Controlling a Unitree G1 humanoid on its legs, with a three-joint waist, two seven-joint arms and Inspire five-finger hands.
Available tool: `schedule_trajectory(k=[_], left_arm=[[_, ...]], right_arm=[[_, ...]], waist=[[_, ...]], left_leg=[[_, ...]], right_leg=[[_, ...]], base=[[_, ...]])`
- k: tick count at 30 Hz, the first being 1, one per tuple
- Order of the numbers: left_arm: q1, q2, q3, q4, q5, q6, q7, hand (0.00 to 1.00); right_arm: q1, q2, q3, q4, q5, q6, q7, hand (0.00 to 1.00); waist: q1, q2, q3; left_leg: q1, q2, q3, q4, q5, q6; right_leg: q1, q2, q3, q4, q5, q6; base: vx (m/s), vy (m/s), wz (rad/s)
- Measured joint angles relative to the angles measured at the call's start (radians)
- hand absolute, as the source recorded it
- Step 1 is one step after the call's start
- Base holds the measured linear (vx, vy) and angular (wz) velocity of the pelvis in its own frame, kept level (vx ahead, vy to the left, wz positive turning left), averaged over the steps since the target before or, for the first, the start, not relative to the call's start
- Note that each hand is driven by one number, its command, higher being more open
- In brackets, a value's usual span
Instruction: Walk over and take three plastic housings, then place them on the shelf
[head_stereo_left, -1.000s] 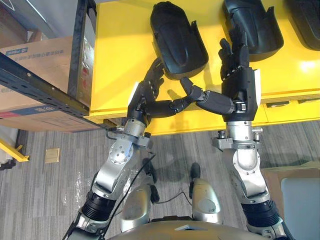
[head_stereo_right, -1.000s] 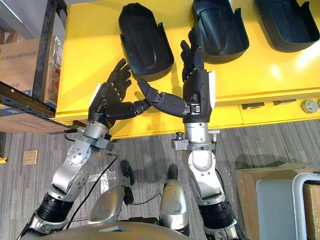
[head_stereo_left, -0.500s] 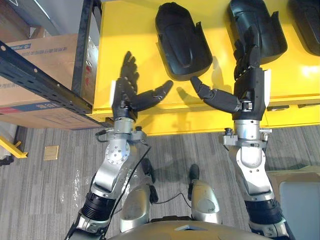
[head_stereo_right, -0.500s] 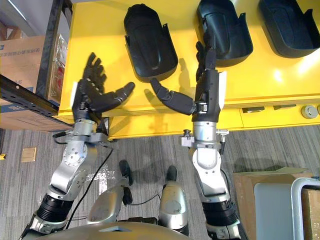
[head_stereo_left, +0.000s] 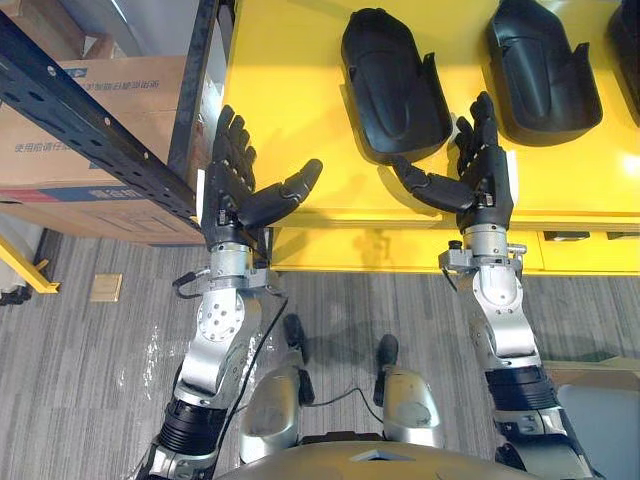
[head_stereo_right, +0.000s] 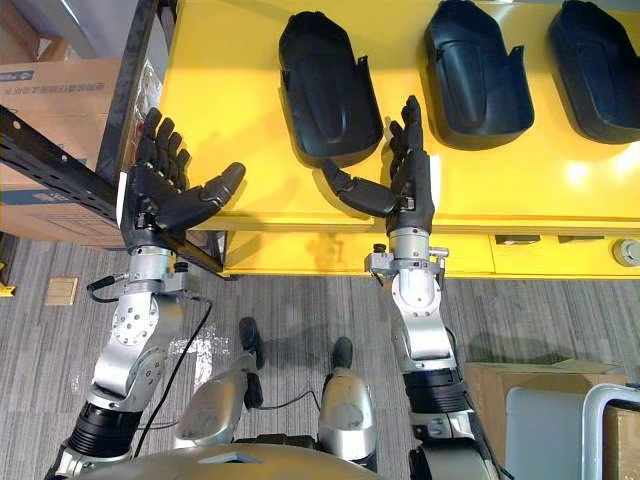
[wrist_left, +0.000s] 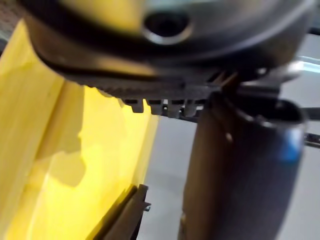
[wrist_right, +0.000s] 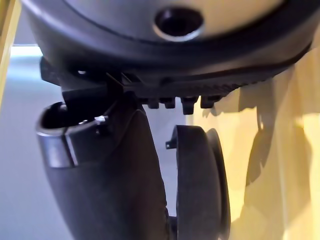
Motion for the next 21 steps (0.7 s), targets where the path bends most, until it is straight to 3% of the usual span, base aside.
schedule_trajectory(k=[21], left_arm=[[0.05, 0.0, -0.005, -0.018, 0.0, -0.002, -0.049, 1.0]], right_arm=[[-0.02, -0.029, -0.028, 0.035, 0.041, -0.009, 0.124, 1.0]], waist=[[0.0, 0.0, 0.0]], left_leg=[[0.001, 0.001, -0.006, 0.0, 0.002, 0.0]], right_leg=[[0.004, 0.001, -0.008, 0.0, -0.001, -0.002]], base=[[0.0, -0.002, 0.01]])
